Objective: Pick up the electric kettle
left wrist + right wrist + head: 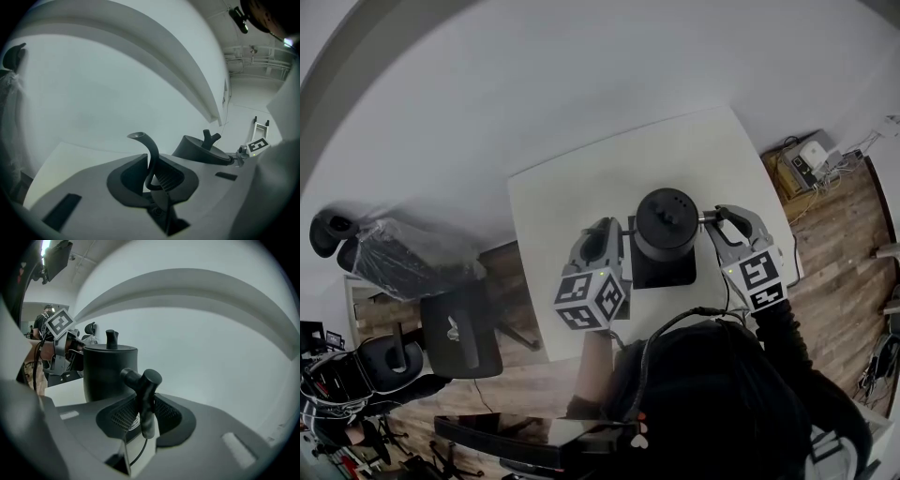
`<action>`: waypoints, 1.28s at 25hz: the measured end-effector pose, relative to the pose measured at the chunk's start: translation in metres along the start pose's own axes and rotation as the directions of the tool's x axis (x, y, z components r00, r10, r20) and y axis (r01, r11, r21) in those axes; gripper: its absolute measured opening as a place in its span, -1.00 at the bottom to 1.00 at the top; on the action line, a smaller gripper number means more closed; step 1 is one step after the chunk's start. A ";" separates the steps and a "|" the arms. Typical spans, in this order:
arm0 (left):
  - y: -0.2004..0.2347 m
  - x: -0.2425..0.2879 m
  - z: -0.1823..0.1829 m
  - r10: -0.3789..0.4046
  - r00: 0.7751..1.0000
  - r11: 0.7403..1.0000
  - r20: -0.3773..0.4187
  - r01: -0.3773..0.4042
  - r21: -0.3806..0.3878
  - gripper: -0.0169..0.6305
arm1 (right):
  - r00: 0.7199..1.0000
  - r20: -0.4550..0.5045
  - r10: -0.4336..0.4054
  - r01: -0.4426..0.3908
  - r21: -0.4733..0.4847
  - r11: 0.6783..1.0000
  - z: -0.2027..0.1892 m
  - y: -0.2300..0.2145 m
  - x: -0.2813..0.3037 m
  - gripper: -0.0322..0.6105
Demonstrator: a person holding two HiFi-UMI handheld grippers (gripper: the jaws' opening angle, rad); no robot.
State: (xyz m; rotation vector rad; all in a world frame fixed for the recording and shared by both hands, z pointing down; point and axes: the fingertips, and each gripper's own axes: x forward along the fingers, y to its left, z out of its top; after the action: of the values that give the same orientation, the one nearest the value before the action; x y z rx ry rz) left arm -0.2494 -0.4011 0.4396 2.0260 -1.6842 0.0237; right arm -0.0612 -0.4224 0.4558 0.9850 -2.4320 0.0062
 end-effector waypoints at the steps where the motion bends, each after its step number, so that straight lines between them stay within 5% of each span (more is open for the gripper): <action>1: -0.003 -0.002 0.007 -0.007 1.000 1.000 0.011 0.006 0.005 -0.82 | 1.000 0.013 -0.007 0.007 -0.001 1.000 0.007 -0.003 -0.003 -0.58; 20: -0.063 -0.061 0.144 -0.096 0.960 0.989 0.264 0.062 0.135 -0.85 | 0.961 0.260 -0.094 0.097 0.001 0.995 0.138 -0.031 -0.067 -0.58; 32: -0.075 -0.081 0.178 -0.100 0.937 0.985 0.333 0.047 0.163 -0.86 | 0.936 0.330 -0.121 0.130 -0.008 0.991 0.172 -0.032 -0.086 -0.58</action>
State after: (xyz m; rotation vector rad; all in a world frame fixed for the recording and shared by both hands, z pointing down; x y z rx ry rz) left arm -0.2518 -0.3868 0.2307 2.3131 -1.8573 -0.2453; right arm -0.0667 -0.4233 0.2614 1.2087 -2.6510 -0.2580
